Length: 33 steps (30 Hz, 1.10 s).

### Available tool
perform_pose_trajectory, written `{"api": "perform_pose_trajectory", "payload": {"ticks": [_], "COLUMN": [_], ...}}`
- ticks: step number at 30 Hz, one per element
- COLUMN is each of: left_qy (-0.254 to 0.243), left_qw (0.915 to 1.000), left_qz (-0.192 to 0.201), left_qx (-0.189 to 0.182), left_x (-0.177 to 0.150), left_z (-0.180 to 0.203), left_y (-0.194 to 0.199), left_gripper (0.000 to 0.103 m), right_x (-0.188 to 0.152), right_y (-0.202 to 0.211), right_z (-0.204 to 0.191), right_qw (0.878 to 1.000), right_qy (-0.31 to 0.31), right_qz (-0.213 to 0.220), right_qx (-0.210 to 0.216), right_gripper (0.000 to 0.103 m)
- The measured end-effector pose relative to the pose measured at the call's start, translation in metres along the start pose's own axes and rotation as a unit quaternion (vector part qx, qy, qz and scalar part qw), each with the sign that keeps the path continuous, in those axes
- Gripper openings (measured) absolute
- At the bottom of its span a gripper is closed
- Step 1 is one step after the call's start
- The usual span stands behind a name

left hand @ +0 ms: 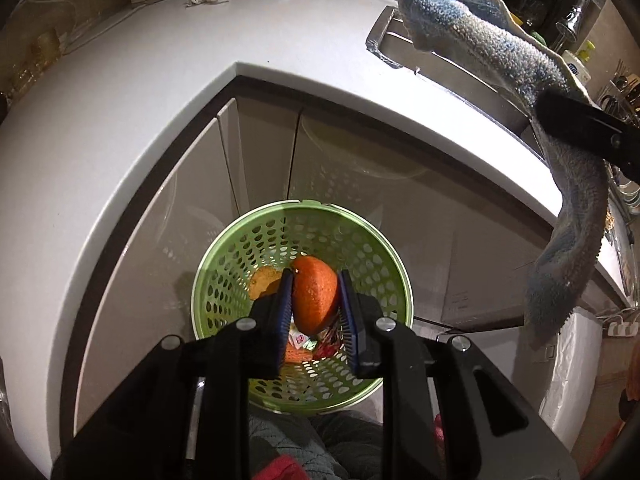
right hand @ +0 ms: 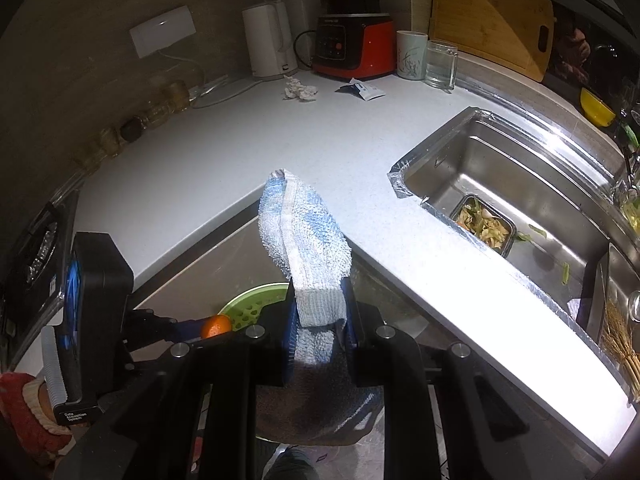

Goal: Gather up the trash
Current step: 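Carry the tangerine in the left tool and cloth in the right tool over the basket, then open both tools over the green basket, dropping tangerine and cloth, then return to counter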

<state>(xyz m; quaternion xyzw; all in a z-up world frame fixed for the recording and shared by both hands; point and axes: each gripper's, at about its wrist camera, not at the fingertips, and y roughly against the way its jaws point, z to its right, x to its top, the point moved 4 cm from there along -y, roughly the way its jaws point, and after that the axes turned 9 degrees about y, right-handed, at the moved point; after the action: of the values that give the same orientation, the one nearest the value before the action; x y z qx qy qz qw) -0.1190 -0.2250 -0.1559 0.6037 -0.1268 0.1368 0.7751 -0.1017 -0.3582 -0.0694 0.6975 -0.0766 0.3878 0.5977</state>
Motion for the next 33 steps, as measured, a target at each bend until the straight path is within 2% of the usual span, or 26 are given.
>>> {"api": "perform_pose_trajectory", "payload": {"ticks": [1,3,10,17,19,20,21,23,27,31,33], "left_qy": [0.001,0.001,0.005,0.020,0.027,0.031,0.035,0.048,0.066,0.062,0.060], "left_qw": [1.0000,0.9998,0.9989,0.9968,0.9952,0.9942,0.9935,0.9924,0.9906,0.9895,0.9893], "left_qz": [0.003,0.018,0.043,0.070,0.081,0.087,0.091,0.094,0.101,0.110,0.114], "left_qx": [0.002,0.008,0.019,0.034,0.047,0.055,0.060,0.064,0.065,0.071,0.069], "left_x": [-0.001,0.000,0.010,0.021,0.026,0.029,0.031,0.035,0.042,0.051,0.059], "left_z": [0.000,0.000,0.000,-0.019,-0.027,-0.033,-0.038,-0.048,-0.062,-0.066,-0.067], "left_y": [0.002,0.009,0.029,0.049,0.055,0.058,0.061,0.065,0.071,0.077,0.080], "left_gripper": [0.034,0.051,0.063,0.066,0.069,0.070,0.070,0.070,0.070,0.071,0.076], "right_x": [-0.001,-0.003,-0.009,-0.018,-0.022,-0.023,-0.024,-0.023,-0.015,-0.002,0.005], "right_y": [0.001,0.003,-0.001,-0.021,-0.030,-0.034,-0.038,-0.040,-0.036,-0.033,-0.033], "right_z": [-0.001,-0.003,-0.010,-0.017,-0.022,-0.024,-0.027,-0.028,-0.021,-0.010,-0.005], "right_qw": [1.000,1.000,1.000,0.998,0.997,0.997,0.996,0.996,0.997,0.997,0.997], "right_qy": [0.001,0.001,0.000,-0.010,-0.009,-0.009,-0.011,-0.017,-0.033,-0.045,-0.049], "right_qz": [0.001,0.000,-0.007,-0.029,-0.042,-0.048,-0.051,-0.048,-0.035,-0.022,-0.017], "right_qx": [0.000,0.002,0.013,0.046,0.057,0.064,0.070,0.068,0.067,0.061,0.056], "right_gripper": [0.020,0.020,0.021,0.023,0.031,0.043,0.061,0.079,0.089,0.094,0.099]}}
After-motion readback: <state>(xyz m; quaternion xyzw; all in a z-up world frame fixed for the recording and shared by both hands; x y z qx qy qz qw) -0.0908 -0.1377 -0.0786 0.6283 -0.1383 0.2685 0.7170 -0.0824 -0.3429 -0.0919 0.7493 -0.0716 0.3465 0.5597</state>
